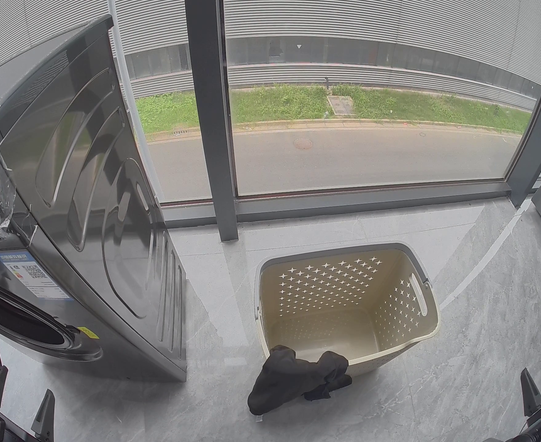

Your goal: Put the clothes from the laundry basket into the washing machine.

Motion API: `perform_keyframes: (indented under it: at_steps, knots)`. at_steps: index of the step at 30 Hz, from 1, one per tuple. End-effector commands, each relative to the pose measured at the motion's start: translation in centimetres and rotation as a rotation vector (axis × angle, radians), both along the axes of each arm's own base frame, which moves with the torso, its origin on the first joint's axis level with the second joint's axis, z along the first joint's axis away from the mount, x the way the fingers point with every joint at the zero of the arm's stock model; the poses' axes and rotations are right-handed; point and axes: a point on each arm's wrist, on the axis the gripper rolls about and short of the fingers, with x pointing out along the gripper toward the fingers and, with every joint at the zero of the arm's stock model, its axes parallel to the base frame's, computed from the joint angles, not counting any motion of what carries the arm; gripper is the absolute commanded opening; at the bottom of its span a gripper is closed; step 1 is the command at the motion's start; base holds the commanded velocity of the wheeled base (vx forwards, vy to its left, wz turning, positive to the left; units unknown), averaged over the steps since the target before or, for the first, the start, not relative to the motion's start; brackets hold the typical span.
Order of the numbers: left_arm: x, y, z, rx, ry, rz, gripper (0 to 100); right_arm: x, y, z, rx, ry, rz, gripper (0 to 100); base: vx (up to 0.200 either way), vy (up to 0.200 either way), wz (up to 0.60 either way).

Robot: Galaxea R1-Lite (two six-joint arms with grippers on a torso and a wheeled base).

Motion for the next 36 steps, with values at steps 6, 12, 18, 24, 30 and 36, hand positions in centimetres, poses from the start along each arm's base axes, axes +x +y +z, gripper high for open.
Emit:
perform_keyframes:
  at_steps: [6,12,18,24,30,36]
  knots:
    - [0.01,0.0,-0.53,-0.008,0.001,0.002,100,0.04,0.0,-0.51,0.0,0.006,0.001,100,0.0,-0.1,0.0]
    - [0.01,0.0,-0.51,-0.006,0.0,0.0,100,0.04,0.0,-0.51,0.0,0.006,0.001,100,0.0,-0.1,0.0]
    - [0.01,0.0,-0.53,-0.004,0.001,0.0,100,0.04,0.0,-0.51,0.0,0.006,0.001,100,0.0,0.0,0.0]
    - [0.01,0.0,-0.53,-0.008,0.001,0.0,100,0.04,0.0,-0.51,0.0,0.006,0.001,100,0.1,0.0,0.0]
    - [0.01,0.0,-0.51,-0.008,0.0,0.0,100,0.04,0.0,-0.51,0.0,0.006,0.001,100,0.1,0.0,0.0]
    - [0.01,0.0,-0.53,-0.006,0.001,0.0,100,0.05,0.01,-0.51,-0.003,0.007,0.004,100,0.0,0.0,0.0]
